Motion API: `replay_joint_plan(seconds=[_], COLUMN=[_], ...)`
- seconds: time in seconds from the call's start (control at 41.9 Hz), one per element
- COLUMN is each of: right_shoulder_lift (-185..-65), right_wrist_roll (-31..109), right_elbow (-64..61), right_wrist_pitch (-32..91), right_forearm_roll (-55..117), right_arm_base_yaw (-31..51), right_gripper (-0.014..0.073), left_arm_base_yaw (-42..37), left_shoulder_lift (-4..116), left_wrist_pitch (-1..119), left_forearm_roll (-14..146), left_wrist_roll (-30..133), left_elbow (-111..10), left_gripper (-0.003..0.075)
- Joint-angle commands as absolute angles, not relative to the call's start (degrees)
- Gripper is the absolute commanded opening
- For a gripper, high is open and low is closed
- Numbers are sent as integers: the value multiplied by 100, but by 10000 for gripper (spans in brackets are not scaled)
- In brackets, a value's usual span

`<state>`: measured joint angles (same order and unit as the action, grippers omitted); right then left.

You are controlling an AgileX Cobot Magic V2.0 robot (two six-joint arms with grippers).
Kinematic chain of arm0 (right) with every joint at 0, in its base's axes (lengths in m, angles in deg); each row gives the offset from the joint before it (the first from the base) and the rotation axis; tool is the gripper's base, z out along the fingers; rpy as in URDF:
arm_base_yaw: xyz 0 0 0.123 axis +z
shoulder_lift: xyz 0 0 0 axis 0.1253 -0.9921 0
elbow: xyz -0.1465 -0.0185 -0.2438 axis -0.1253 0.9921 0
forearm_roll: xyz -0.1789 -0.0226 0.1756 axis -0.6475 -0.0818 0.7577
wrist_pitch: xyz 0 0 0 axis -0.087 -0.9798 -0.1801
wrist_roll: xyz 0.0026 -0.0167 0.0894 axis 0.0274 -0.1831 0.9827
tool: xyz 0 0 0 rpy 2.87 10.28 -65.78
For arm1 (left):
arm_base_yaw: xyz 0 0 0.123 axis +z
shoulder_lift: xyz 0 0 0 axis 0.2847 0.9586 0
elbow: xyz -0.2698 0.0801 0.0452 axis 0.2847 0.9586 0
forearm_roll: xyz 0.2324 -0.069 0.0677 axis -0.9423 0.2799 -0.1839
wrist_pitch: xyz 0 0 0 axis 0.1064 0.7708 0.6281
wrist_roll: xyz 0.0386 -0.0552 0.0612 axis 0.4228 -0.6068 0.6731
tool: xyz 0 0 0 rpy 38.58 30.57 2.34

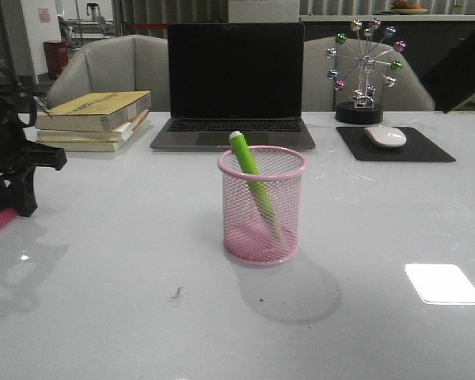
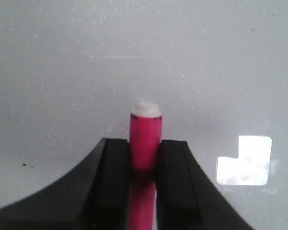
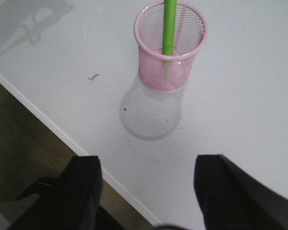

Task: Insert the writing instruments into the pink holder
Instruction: 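Carry the pink marker over the holder and drop it in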

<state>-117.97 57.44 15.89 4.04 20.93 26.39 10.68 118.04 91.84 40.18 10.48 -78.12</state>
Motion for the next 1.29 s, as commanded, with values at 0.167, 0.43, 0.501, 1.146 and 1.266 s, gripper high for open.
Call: replay_joint_plan(seconds=[0.167, 0.43, 0.501, 1.146, 1.266], right_shoulder_lift=[-11733, -11733, -11733, -11733, -11733], right_wrist_roll=[5712, 5712, 5712, 5712, 5712], right_elbow=[1430, 1430, 1430, 1430, 1430], right_wrist_pitch=[746, 746, 746, 746, 746], right_forearm_roll=[2054, 2054, 2054, 2054, 2054], right_arm_base_yaw=[2655, 2655, 2655, 2655, 2655], right_gripper=[517, 517, 517, 517, 517], left_arm_base_yaw=[613, -598, -1042, -3070, -3021], left_shoulder_lift=[10069, 8083, 7855, 10061, 10210], left_wrist_pitch=[7773, 3852, 2717, -1273, -1299], left_forearm_roll=[4178, 4317, 4317, 4317, 4317], left_wrist_roll=[1297, 1297, 1287, 977, 977], left_elbow=[-6964, -5016, -4553, -4316, -4316], left_gripper=[93, 93, 93, 111, 257])
